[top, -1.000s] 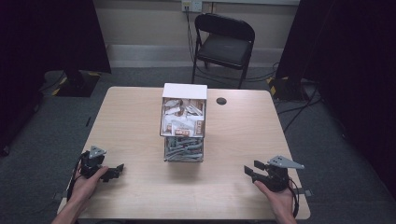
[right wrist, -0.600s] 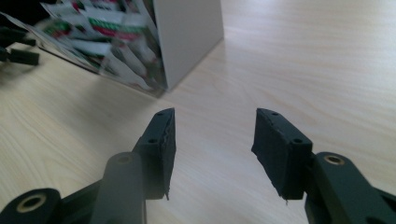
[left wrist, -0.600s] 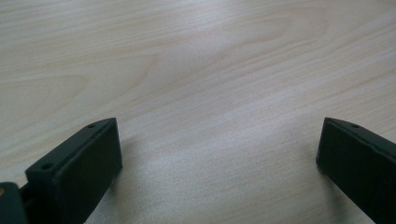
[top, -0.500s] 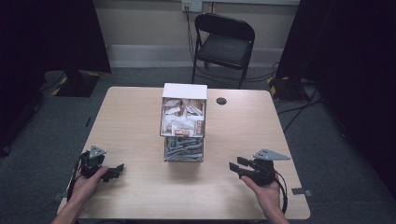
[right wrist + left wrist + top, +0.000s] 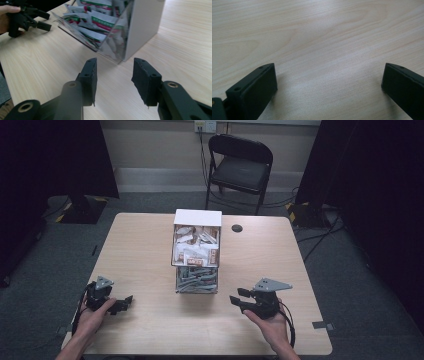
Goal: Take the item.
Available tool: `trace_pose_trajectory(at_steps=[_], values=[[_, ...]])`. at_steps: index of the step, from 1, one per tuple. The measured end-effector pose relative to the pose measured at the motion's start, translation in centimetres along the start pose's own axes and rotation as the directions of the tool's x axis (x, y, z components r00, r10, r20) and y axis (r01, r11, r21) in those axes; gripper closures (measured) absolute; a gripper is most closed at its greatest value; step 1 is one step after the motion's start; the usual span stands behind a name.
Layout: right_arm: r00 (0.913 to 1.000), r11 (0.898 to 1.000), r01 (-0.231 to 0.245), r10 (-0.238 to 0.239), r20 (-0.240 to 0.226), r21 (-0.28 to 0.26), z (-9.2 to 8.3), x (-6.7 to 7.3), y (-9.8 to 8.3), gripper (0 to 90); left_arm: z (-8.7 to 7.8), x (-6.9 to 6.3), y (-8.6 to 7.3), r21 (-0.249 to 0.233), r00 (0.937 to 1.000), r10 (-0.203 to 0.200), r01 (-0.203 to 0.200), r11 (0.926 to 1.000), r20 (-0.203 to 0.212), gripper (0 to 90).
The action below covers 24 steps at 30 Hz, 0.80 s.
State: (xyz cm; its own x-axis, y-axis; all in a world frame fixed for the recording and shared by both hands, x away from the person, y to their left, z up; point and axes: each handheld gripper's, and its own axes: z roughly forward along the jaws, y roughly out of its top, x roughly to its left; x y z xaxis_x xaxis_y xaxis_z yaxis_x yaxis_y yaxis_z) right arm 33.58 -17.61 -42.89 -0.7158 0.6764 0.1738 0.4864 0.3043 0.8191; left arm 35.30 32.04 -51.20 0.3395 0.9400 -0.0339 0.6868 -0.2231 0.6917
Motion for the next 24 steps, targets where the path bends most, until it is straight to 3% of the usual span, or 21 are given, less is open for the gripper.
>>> trace_pose_trajectory(at_steps=[9,24], values=[[0.9957,1.000,0.012,-0.012,-0.092,-0.001,2.1,1.2,1.5,57.1,0.0,0.0,0.0,0.001,1.0000,0.001,-0.001,1.0000,0.000,0.0],[0.9869,0.999,0.043,-0.046,-0.155,-0.019,4.5,2.2,3.2,63.1,0.0,0.0,0.0,0.001,1.0000,0.001,-0.001,1.0000,0.000,0.0]])
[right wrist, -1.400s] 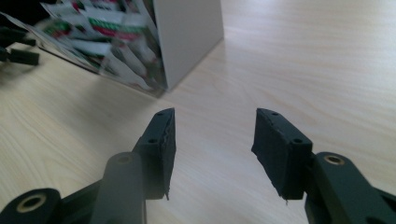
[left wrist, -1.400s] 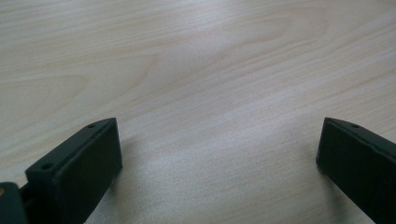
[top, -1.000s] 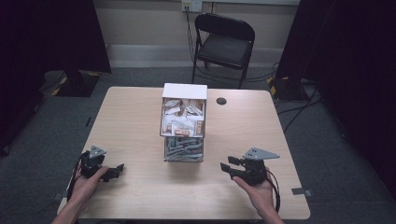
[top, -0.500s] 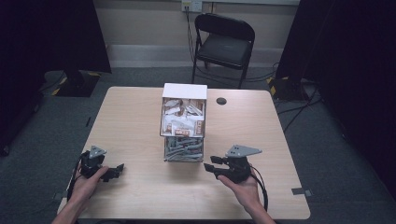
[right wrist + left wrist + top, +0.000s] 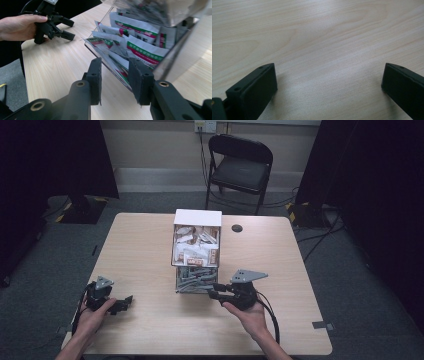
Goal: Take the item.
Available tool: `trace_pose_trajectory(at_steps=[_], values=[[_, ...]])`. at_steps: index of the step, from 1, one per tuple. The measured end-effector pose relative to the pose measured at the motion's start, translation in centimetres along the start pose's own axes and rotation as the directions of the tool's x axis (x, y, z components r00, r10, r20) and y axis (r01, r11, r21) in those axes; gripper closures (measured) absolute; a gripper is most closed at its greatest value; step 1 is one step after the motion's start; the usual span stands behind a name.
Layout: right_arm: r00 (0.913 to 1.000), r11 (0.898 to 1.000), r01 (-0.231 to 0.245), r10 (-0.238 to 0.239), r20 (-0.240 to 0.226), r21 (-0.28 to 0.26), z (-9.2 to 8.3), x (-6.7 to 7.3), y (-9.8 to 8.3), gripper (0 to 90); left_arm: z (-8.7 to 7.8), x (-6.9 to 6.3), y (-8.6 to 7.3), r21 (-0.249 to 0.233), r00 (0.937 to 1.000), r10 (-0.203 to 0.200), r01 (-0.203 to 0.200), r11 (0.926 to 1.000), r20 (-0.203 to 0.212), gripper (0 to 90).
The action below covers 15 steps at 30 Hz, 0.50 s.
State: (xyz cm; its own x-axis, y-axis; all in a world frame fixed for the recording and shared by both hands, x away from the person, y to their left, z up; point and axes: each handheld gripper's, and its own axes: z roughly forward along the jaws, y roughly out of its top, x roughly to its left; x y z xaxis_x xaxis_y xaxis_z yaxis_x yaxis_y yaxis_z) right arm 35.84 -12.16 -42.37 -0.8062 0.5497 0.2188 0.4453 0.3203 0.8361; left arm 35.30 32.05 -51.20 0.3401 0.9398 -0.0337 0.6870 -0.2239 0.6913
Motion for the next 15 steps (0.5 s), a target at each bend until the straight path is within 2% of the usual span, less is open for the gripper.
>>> trace_pose_trajectory(at_steps=[8,15], values=[[0.9997,1.000,0.018,-0.017,-0.017,0.023,1.7,0.0,0.1,65.1,0.0,0.0,0.0,0.000,1.0000,-0.001,0.001,1.0000,0.001,0.0],[0.9994,1.000,-0.007,0.008,-0.033,0.018,2.7,-0.6,-0.1,68.8,0.0,0.0,0.0,0.001,1.0000,-0.001,0.001,1.0000,0.001,0.0]])
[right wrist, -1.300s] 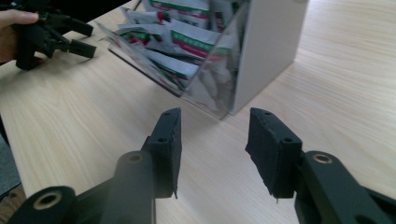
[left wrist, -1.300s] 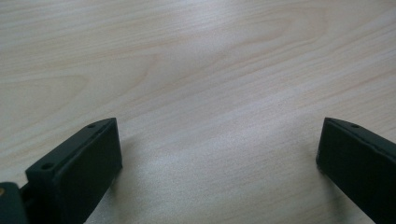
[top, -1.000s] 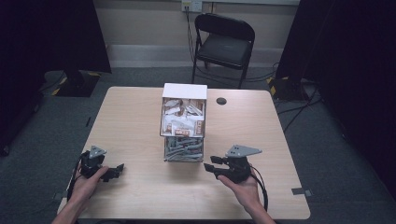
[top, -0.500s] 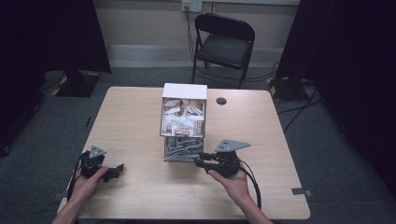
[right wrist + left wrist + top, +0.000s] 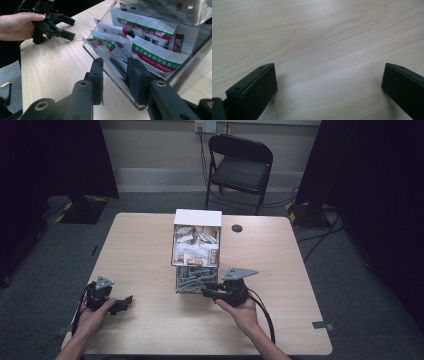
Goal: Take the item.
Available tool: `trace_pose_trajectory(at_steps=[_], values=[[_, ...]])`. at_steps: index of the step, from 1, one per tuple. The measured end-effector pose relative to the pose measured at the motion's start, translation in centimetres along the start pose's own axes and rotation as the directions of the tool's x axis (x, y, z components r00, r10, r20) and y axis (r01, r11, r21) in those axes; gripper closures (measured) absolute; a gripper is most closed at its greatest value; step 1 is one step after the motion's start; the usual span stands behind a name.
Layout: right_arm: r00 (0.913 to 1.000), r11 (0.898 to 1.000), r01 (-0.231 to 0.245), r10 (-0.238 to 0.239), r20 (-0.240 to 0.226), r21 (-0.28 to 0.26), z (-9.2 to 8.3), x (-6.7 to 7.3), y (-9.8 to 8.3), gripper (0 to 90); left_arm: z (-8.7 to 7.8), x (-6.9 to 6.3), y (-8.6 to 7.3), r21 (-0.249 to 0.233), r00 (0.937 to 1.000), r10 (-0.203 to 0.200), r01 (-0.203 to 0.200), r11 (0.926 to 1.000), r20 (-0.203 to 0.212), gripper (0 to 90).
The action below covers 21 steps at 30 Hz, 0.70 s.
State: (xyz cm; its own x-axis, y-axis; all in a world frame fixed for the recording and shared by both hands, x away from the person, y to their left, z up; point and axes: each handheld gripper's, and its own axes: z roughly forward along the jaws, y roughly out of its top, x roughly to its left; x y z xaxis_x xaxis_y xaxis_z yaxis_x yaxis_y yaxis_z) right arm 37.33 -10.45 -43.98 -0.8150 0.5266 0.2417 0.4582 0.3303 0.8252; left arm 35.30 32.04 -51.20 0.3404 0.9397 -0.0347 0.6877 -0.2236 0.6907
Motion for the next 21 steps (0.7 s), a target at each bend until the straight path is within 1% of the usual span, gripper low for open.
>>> trace_pose_trajectory(at_steps=[2,5,7,10,12,14,21], values=[[1.0000,1.000,0.002,-0.002,-0.004,0.007,0.26,0.00,-0.08,70.7,0.00,0.00,0.00,0.000,1.0000,0.000,0.000,1.0000,0.000,0.0],[0.9999,1.000,-0.002,0.002,-0.010,-0.002,0.42,-0.04,-0.15,73.9,0.00,-0.01,0.00,-0.001,1.0000,-0.001,0.001,1.0000,0.000,0.0],[0.9999,1.000,0.000,0.000,-0.010,-0.009,0.45,-0.17,-0.22,77.8,0.01,-0.01,0.00,0.000,1.0000,-0.001,0.001,1.0000,0.001,0.0],[0.9995,1.000,-0.022,0.022,-0.022,-0.019,0.43,-0.52,-0.37,83.7,0.00,-0.01,0.00,0.000,1.0000,0.000,0.000,1.0000,0.000,0.0],[0.9994,0.999,-0.028,0.027,-0.021,-0.019,0.44,-0.71,-0.46,86.5,0.00,-0.01,0.00,0.000,1.0000,0.000,0.000,1.0000,0.000,0.0],[0.9992,0.999,-0.034,0.033,-0.023,-0.021,0.44,-0.83,-0.48,87.4,0.00,0.00,0.00,0.000,1.0000,0.000,0.000,1.0000,0.000,0.0],[0.9997,1.000,-0.023,0.023,-0.010,-0.021,0.45,-0.85,-0.47,89.3,0.01,-0.01,0.00,-0.001,1.0000,-0.001,0.001,1.0000,0.000,0.0]])
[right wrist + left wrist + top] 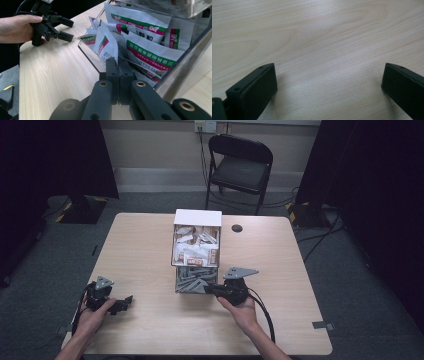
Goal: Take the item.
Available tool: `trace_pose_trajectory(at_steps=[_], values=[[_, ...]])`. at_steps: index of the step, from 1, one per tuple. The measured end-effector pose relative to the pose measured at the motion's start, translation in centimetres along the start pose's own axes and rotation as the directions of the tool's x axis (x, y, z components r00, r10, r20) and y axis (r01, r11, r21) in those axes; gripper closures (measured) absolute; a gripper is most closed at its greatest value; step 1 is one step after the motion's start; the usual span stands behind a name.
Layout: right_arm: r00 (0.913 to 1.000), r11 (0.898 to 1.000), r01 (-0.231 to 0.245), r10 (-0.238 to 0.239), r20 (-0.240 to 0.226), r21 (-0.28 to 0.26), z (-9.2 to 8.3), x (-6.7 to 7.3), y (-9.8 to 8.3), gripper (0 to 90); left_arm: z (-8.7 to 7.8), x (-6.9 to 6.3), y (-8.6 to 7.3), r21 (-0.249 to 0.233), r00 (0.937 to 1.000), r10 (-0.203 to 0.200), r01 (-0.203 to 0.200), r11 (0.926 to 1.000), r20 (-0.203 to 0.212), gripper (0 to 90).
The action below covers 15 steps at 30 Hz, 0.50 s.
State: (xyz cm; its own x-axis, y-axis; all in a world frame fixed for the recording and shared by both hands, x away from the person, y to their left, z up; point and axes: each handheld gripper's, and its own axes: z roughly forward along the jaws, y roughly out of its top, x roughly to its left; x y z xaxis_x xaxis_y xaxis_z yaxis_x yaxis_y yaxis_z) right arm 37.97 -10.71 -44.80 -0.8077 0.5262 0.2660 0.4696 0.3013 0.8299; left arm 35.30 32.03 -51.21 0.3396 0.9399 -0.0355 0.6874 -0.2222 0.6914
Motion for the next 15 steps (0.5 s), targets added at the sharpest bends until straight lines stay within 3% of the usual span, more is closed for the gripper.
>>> trace_pose_trajectory(at_steps=[15], values=[[1.0000,1.000,0.005,-0.005,-0.008,-0.017,-0.49,0.42,0.38,89.4,-0.01,0.01,0.00,0.001,1.0000,0.001,-0.001,1.0000,0.000,0.0]])
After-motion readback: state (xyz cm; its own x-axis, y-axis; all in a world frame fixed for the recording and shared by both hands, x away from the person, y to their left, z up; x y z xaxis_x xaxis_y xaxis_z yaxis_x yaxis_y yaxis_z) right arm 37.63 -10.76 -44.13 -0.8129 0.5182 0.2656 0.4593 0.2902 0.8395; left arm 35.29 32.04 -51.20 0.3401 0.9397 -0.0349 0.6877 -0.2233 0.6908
